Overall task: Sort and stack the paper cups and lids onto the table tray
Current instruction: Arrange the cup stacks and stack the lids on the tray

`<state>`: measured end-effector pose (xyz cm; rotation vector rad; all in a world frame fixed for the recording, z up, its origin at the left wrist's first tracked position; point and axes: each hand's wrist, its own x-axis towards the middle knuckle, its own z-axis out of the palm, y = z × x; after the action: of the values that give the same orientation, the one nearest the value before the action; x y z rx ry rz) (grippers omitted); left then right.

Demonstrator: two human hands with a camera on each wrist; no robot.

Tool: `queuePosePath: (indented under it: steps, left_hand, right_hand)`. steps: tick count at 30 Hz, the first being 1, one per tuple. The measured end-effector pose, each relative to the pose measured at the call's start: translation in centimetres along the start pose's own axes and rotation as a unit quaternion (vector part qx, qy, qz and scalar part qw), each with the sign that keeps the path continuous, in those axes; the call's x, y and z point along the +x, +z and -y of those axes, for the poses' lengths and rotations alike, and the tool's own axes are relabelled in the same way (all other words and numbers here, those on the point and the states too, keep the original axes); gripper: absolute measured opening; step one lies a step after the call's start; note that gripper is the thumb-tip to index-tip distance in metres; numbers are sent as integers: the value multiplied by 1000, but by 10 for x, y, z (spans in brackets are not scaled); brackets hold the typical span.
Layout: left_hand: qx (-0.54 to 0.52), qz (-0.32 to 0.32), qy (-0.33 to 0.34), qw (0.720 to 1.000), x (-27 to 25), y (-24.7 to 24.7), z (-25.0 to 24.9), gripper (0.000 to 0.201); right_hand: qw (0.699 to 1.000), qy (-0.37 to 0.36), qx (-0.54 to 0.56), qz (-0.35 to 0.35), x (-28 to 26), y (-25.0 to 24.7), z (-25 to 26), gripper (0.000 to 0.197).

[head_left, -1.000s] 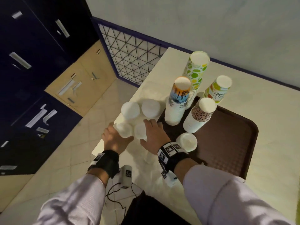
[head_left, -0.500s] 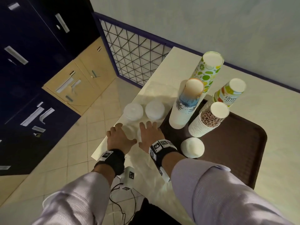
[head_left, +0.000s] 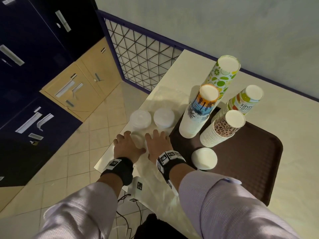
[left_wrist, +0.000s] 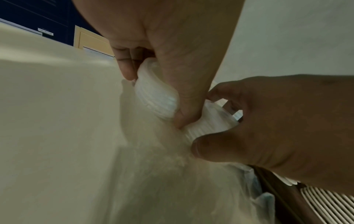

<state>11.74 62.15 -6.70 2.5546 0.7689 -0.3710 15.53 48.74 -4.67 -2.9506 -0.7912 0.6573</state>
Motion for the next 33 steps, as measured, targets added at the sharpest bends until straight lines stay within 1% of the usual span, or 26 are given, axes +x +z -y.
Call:
queuePosePath:
  steps: [3,6,10,13,18,22,25,27,29,33]
  left_hand:
    - [-12,5,-9,1000,-3,-3,1,99]
    - [-56,12,-27,998,-9,-6,3,92]
    - [-138,0,-47,989,-17,-10,10,89]
    - [-160,-3,-50,986,-29,-13,14,87]
    - [-205,-10,-16,979,-56,-28,10,83]
    - [-208,-4,42,977,-81,-44,-3,83]
    - [-198,17,82,977,-97,-54,-20,78]
    - [-205,43,101,973,-107,-58,-35,73]
    - [-241,76,112,961,-115,-60,-51,69]
    - [-306,127,120,936,-132,-58,-88,60]
  right_hand:
    - [1000,-5,1,-5,-4,2,0,81]
    - [1000,-3,25,-13,-8,3,-1,83]
    - [997,3,73,-34,-19,-1,0,83]
    - [992,-1,117,-36,-32,-8,2,83]
    - [980,-13,195,-49,-71,-26,-5,83]
    - [968,-6,239,-73,-112,-40,-22,79]
    - [961,4,259,-95,-144,-47,-42,80]
    - [954,18,278,-110,-164,-50,-58,79]
    - [946,46,298,-118,-182,-52,-74,79]
    - [925,108,325,-165,-218,-48,-108,79]
